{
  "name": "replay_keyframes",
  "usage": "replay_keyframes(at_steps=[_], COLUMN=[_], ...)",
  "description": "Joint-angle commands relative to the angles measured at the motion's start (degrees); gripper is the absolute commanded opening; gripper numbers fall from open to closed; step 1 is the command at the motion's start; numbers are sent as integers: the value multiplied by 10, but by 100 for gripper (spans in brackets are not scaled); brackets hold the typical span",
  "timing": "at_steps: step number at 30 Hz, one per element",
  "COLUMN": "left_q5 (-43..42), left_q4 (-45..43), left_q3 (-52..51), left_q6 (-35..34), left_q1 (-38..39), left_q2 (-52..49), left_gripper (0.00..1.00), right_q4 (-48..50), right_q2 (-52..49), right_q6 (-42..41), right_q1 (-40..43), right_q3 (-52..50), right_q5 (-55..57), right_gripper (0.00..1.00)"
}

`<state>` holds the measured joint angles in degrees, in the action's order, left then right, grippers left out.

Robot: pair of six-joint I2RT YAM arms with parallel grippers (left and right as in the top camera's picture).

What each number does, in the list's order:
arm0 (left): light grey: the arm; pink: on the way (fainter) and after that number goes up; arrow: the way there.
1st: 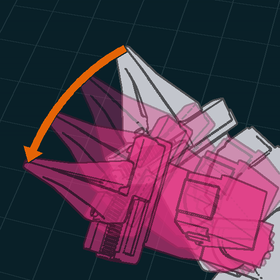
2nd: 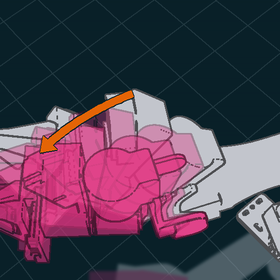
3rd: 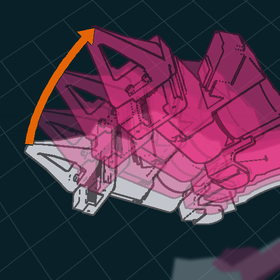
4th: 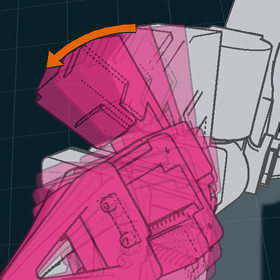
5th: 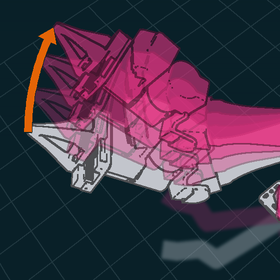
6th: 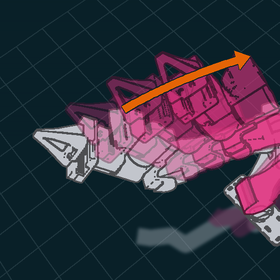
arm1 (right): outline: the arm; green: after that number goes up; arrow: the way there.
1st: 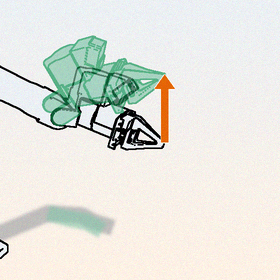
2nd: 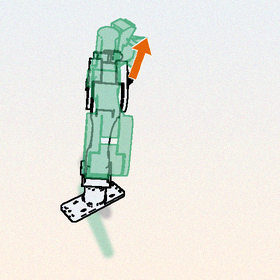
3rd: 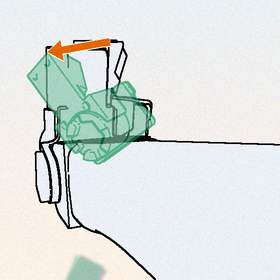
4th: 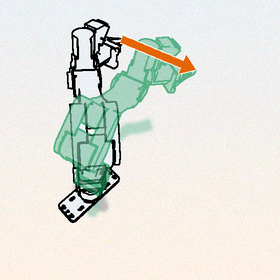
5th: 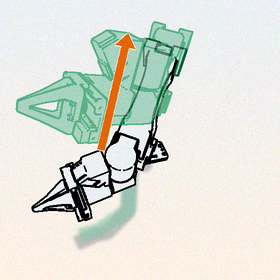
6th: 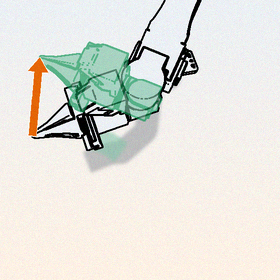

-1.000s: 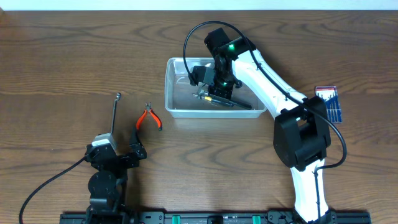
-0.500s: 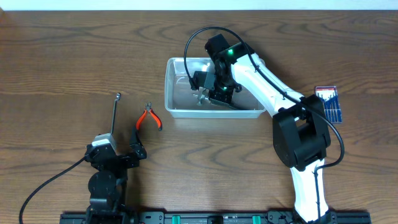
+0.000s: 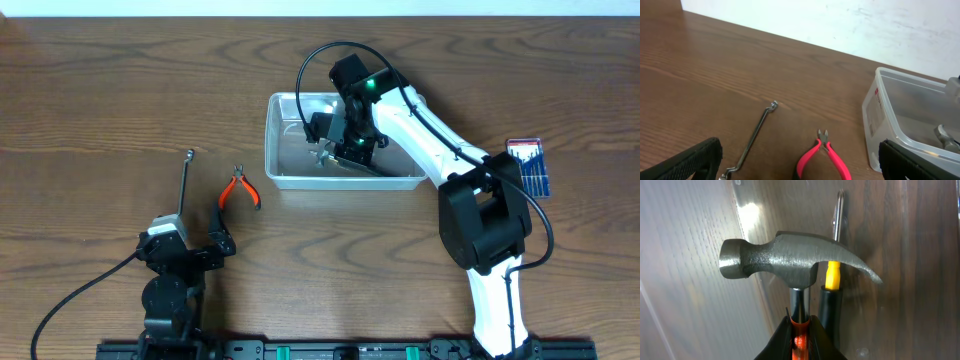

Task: Pack container
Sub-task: 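Open the right gripper and raise it out of the container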

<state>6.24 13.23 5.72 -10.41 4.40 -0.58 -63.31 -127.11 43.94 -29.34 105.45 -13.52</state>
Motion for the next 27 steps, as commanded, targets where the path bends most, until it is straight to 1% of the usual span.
replay_keyframes(at_steps=[1, 15, 17, 18, 20, 22, 23, 26, 27], left_q5=[5, 5, 5, 5, 5, 5, 5, 5, 5], left_q4=[6, 6, 6, 6, 6, 6, 6, 6, 6], left_q3=[-14, -14, -14, -14, -14, -14, -14, -14, -14], left_q6=[8, 8, 8, 8, 8, 8, 8, 8, 8], left_q1=[3, 3, 3, 3, 3, 3, 3, 3, 3], left_q2=[3, 3, 3, 3, 3, 3, 3, 3, 3], left_gripper=[98, 98, 98, 98, 98, 98, 98, 98, 98], right_q4=[1, 1, 1, 1, 1, 1, 1, 2, 2], right_q2=[-6, -40, -40, -40, -40, -40, -40, -40, -40], right_q6=[-6, -13, -13, -13, -13, -13, -16, -22, -22], right_q1=[-9, -11, -11, -11, -11, -11, -11, -11, -11], right_q3=[-3, -3, -3, -3, -3, -3, -2, -2, -2], right_q5=[-17, -19, -19, -19, -19, -19, -19, -17, -17], right_gripper=[7, 3, 4, 6, 14, 17, 21, 27, 27])
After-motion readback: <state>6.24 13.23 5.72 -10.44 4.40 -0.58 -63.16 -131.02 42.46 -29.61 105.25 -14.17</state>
